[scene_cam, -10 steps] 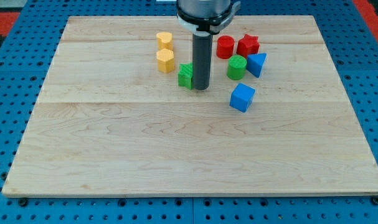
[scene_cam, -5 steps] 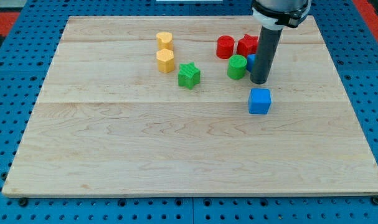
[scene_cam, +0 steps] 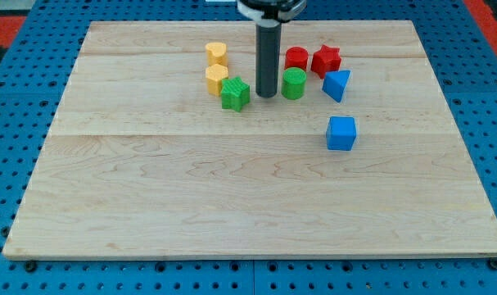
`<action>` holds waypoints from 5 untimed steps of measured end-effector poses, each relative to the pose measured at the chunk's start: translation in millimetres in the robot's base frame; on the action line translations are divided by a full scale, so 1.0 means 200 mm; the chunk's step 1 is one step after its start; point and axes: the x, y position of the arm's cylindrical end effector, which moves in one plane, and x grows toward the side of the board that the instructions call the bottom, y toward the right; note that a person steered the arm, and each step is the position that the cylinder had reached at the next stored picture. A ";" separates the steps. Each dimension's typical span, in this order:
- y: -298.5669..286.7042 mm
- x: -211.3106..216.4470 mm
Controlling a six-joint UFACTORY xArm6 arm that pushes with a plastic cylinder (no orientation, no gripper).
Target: Separate blue blocks and green blocks
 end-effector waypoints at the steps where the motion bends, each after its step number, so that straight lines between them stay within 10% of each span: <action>1: -0.11 -0.06; 5: 0.33 0.01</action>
